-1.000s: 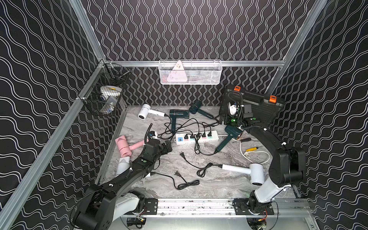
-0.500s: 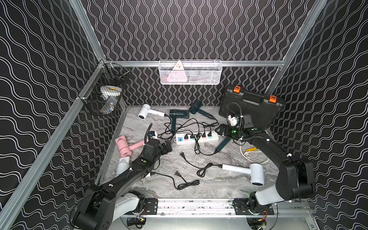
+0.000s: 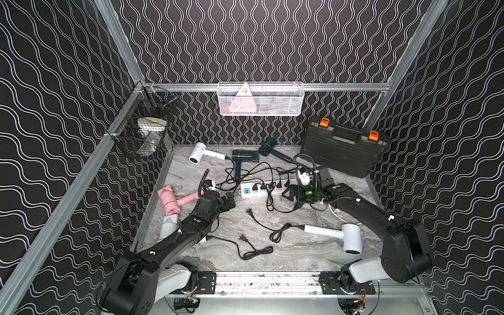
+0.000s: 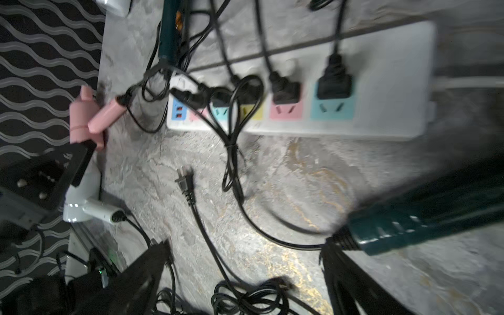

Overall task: Charge the blow dryers
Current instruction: Pick up the plug from the center of the board.

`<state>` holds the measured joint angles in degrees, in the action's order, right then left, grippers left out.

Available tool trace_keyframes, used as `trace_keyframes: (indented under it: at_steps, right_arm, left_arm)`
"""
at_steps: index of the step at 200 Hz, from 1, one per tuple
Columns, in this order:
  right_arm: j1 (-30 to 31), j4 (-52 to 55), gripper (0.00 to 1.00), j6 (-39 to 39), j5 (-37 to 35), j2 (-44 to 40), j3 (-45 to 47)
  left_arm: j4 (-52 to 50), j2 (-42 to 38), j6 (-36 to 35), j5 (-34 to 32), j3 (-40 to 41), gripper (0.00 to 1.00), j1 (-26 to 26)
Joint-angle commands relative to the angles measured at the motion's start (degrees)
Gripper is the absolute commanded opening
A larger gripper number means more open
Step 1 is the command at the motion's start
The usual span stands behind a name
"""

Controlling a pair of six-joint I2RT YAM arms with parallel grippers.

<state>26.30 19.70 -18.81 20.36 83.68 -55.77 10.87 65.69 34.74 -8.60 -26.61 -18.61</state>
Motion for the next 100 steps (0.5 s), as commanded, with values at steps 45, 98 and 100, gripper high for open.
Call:
trace_keyframes:
  at_steps: [45, 98, 100]
  right_arm:
    - [20.72, 3.61, 0.86, 0.49, -17.00, 11.64, -7.52]
    - [28.03, 6.29, 0.77, -1.58, -23.42, 23.10, -16.37]
    - [28.15, 6.31, 0.76, -1.69, -23.72, 23.46, -16.63]
  left_arm:
    - [0.89, 3.44, 1.52, 2.56, -1.27, 0.99, 1.68]
    - [1.52, 4.36, 2.63, 4.81, -0.99, 0.99, 3.53]
    - [1.50, 4.42, 2.62, 4.82, -0.99, 0.99, 3.57]
